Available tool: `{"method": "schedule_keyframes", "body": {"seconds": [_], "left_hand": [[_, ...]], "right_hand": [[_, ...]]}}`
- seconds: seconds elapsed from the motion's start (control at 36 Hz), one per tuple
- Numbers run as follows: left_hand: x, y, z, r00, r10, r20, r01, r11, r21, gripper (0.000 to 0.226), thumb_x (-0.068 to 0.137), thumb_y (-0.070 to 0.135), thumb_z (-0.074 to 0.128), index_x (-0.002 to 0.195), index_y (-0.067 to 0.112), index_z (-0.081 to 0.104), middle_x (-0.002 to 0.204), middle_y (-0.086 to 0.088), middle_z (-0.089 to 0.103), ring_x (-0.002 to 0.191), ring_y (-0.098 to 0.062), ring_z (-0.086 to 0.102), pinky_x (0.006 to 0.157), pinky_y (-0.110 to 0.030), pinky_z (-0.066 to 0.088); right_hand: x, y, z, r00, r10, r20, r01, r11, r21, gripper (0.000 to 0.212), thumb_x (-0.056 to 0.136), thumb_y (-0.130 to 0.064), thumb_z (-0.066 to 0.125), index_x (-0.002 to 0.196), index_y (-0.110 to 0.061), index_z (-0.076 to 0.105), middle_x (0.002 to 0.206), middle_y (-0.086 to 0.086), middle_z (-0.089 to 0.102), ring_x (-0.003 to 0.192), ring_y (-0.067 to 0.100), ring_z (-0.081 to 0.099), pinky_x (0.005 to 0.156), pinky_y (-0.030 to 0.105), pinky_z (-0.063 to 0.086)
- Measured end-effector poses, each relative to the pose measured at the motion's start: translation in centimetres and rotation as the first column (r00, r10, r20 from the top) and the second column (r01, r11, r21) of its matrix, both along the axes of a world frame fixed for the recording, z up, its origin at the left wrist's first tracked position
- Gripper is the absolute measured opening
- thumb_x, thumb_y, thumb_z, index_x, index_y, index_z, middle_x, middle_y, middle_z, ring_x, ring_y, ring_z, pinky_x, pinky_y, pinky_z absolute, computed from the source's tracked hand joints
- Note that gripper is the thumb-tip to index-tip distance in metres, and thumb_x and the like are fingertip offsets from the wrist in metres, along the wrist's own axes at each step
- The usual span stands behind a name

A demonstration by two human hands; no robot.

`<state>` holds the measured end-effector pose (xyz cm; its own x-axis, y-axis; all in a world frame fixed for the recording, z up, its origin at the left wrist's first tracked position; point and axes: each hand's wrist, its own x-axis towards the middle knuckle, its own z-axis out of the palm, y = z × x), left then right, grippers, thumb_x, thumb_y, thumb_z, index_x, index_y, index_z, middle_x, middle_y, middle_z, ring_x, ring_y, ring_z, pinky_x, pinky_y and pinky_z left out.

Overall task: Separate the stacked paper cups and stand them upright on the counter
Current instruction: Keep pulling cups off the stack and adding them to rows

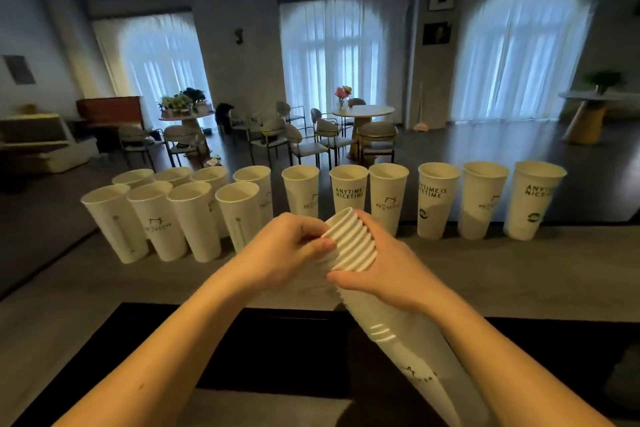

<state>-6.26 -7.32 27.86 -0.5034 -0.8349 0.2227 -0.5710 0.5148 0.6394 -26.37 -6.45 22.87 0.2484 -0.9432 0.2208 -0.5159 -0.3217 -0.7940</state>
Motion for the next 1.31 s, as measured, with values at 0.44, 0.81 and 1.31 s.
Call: {"method": "schedule_keyframes", "body": {"seconds": [0.44,0.81,1.31], "left_hand": [[1.5,-10.0,-2.7,0.948,0.306,0.086,-0.251,0.886,-0.39,0.01,0.095,0.019,0.057,0.098,0.011,0.062,0.096,-0.006,0.066,0.091,-0.018,0.064,0.08,-0.039,0.054],[2.2,-15.4,-6.1,0.881,0.36,0.306,-0.115,0.79,-0.602,0.025,0.086,0.026,0.07,0.107,0.02,0.059,0.113,-0.006,0.065,0.101,-0.023,0.064,0.076,-0.034,0.057],[-4.4,-5.8,-0.3,0.976,-0.216,0.024,0.209,0.963,0.169,0.03,0.104,0.027,0.041,0.12,0.017,0.064,0.069,0.027,0.061,0.06,0.014,0.056,0.056,-0.006,0.041]], "right_hand": [[-2.2,-3.1,-2.6,0.963,-0.255,-0.084,0.263,0.959,0.105,0.106,0.066,-0.059,0.081,0.15,-0.046,0.017,0.122,-0.019,0.052,0.113,0.008,0.052,0.091,0.031,0.046],[-1.8,-4.9,-2.4,0.972,-0.227,-0.061,0.232,0.968,0.094,0.106,0.065,-0.06,0.082,0.148,-0.049,0.017,0.126,-0.022,0.048,0.114,0.005,0.051,0.092,0.028,0.045],[-2.1,-3.9,-2.2,0.969,-0.238,-0.065,0.239,0.971,0.012,0.084,0.063,-0.057,0.082,0.132,-0.046,0.035,0.112,-0.02,0.061,0.101,0.0,0.059,0.087,0.036,0.054]]}}
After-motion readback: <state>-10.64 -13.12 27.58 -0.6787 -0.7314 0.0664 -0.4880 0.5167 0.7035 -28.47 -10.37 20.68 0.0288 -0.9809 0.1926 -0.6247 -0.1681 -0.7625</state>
